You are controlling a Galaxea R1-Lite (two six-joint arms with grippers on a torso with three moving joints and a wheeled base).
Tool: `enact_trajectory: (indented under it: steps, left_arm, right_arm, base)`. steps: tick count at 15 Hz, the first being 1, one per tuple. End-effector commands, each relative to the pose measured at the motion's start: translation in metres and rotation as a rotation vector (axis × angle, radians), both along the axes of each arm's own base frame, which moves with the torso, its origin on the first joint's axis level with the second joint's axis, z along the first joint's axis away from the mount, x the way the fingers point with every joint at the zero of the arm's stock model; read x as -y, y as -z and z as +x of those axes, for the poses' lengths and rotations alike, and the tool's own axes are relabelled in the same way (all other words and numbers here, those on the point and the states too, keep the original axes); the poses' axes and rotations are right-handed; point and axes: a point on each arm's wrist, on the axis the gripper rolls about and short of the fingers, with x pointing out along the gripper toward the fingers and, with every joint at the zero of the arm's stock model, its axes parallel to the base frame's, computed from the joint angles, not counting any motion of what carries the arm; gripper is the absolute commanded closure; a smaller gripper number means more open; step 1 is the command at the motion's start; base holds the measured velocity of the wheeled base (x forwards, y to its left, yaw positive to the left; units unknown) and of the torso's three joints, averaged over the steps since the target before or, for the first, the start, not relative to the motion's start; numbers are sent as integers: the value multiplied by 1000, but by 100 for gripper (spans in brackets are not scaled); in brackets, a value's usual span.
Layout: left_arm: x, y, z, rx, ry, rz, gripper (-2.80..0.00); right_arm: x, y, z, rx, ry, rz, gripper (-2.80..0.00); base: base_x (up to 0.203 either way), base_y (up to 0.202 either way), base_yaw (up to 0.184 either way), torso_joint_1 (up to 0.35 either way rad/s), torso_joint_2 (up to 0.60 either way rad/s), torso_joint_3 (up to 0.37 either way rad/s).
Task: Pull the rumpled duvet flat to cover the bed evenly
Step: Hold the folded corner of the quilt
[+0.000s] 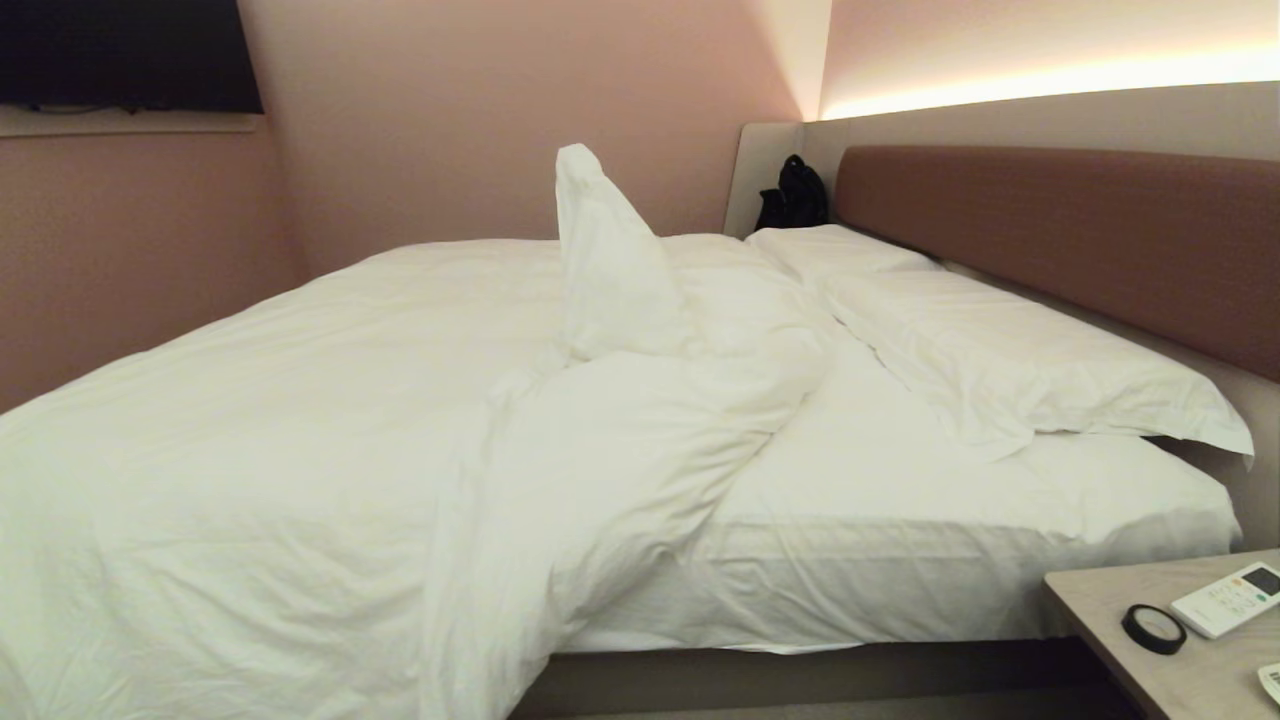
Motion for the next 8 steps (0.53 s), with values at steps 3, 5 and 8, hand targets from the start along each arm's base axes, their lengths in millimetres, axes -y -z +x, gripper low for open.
enact_trajectory:
  steps: [3, 5, 8]
  left_arm:
    - [0, 0, 0, 0, -2, 0, 0]
    - [0, -1, 0, 3, -3, 3, 0]
    - [0, -17, -5, 54, 15, 2, 0]
  right_arm:
    - [0, 0, 0, -1, 0, 0, 0]
    - [0, 0, 0, -1, 0, 1, 0]
    - [0, 0, 0, -1, 0, -1, 0]
  base:
    - [0, 0, 0, 0, 0, 0]
    - [0, 0, 0, 0, 0, 0]
    - [0, 0, 0, 0, 0, 0]
